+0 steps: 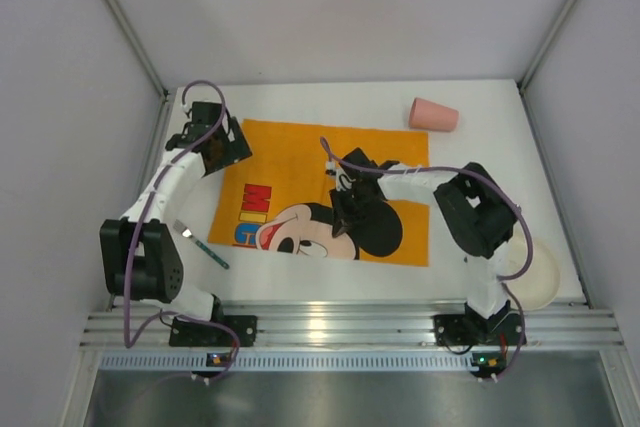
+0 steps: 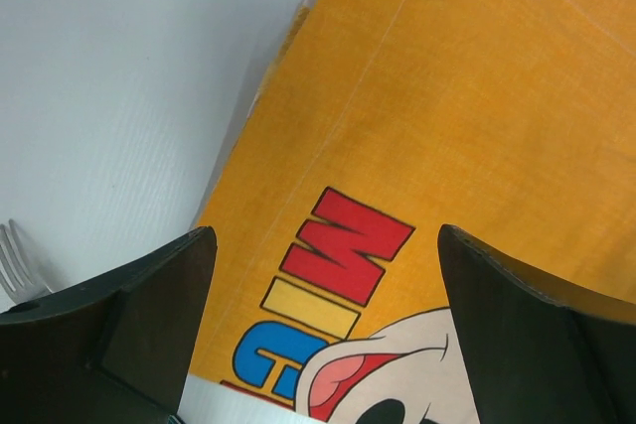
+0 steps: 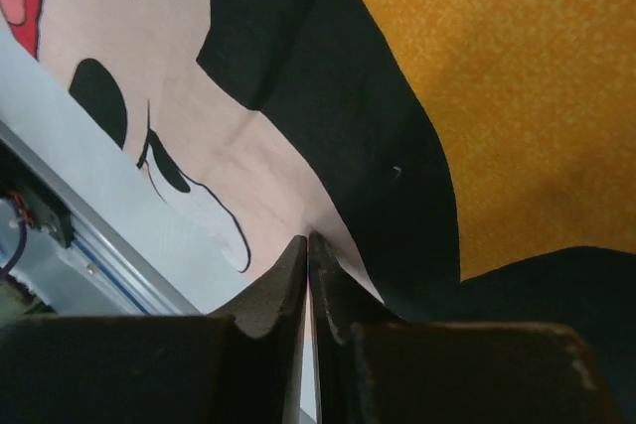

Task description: Set the dinner table for one person

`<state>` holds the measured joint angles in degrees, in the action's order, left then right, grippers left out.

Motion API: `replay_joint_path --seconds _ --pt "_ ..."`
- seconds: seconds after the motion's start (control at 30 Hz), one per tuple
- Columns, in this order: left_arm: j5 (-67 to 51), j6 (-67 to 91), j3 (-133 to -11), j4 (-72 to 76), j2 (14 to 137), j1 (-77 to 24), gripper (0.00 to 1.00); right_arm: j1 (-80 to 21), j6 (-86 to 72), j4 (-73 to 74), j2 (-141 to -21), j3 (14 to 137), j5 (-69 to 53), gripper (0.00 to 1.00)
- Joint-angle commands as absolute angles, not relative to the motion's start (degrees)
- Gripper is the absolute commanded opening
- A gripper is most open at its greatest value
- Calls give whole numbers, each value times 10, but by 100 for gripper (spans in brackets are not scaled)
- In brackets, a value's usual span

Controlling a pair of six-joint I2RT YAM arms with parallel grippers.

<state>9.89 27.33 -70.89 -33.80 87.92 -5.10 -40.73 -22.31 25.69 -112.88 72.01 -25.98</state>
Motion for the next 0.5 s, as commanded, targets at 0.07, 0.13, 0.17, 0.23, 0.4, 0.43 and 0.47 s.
replay_joint_path --seconds 0.07,0.13,0.17,0.23,0.4,0.43,0.47 --pt "107 273 -706 -341 823 -52 99 -411 -215 239 -1094 632 -224 0" --pt "107 273 -702 -342 817 -53 99 -410 -210 250 -1063 585 -190 0" --pt "107 273 -699 -342 814 -53 98 -408 -207 268 -1051 569 -179 0" --pt "105 275 -695 -341 808 -53 98 -406 -202 288 -1021 523 -151 0" --pt "54 284 -665 -306 807 -61 98 -408 -194 328 -970 489 -164 5" --pt "48 285 -661 -299 809 -65 99 -410 -192 337 -961 504 -164 7" --pt "49 286 -657 -291 814 -81 98 -410 -190 348 -959 518 -166 9"
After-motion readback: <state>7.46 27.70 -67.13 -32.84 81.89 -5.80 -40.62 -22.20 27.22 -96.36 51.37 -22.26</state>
